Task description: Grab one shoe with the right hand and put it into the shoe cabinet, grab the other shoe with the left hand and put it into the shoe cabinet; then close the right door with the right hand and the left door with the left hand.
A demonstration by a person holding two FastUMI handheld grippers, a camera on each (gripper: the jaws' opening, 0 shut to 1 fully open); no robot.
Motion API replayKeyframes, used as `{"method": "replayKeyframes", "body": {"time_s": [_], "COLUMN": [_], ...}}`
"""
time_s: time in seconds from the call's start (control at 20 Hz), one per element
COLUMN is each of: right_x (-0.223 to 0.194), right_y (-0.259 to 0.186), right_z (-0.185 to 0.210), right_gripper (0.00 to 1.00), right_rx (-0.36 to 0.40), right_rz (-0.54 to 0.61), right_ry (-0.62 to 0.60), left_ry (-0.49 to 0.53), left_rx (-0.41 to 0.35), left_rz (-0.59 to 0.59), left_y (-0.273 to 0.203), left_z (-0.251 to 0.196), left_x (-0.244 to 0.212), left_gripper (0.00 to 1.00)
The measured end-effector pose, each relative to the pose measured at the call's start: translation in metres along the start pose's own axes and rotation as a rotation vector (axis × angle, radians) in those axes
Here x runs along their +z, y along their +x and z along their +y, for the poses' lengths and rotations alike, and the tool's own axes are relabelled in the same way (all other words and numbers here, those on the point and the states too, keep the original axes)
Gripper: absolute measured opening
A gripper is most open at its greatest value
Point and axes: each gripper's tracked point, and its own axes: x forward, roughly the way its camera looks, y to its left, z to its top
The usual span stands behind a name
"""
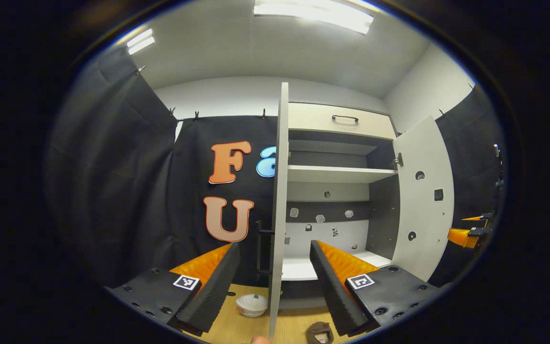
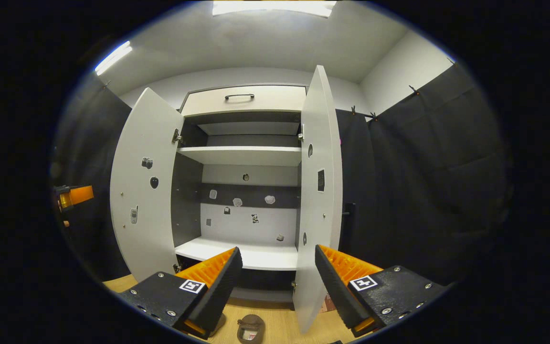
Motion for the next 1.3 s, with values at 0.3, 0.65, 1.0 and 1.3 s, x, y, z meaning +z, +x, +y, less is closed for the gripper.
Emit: {"method": "replayKeyframes", "body": {"time_s": [0.3,0.65,1.0,1.3], "right_x": [-0.03,-0.155,-0.32,-0.401], "right_y": [0.001,0.009,0.015,0.023], "right_z": [0.009,0.021,0.033,0.047], "right_gripper": [0.94,0.94,0.95,0.94], "right_rx": [0.017,0.043,0.027,0.032], "right_rz": [0.042,0.241,0.482,0.603], "right_ry": [-0.005,0.024,0.003,-0.043], "left_ry": [-0.012,-0.032,-0.017,0.007], "left_rx": [-0.053,-0.039,-0.003,0.0], "left_rz": [-0.021,-0.018,-0.002,0.022], "left_y": [-0.009,-0.012,-0.003,0.007], "left_z": [-0.018,-0.001,0.016,0.015], "left_x": [0.003,0.0,-0.013,-0.028], "left_gripper": [0.96,0.96,0.96,0.96]}}
